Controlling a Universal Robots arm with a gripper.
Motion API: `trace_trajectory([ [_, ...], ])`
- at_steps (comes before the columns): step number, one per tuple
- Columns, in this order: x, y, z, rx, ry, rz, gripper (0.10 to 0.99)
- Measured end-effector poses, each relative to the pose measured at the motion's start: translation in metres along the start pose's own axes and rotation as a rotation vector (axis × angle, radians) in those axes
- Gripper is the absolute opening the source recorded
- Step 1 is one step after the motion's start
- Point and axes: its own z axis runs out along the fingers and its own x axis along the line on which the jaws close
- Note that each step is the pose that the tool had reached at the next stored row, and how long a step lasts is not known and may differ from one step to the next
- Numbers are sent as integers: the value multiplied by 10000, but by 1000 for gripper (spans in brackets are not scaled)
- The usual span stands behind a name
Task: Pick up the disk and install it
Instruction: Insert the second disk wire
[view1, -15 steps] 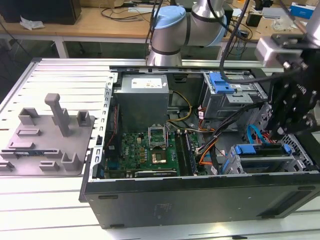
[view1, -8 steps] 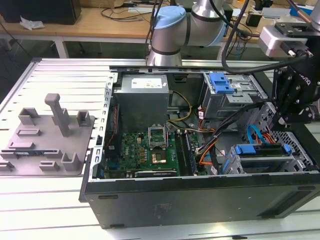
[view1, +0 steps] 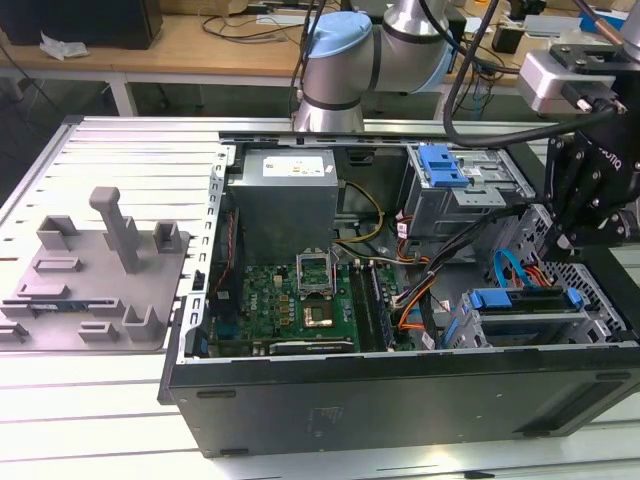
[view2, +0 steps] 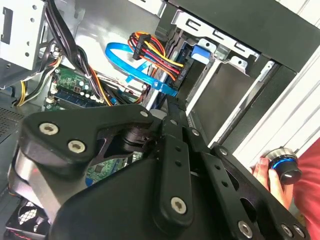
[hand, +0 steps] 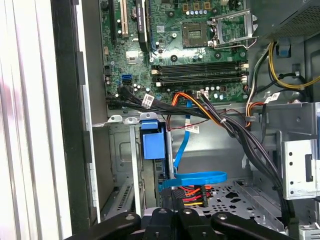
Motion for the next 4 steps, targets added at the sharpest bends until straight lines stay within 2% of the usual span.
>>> trace_trajectory([
  [4, 0, 0, 0, 1, 12, 0, 106],
])
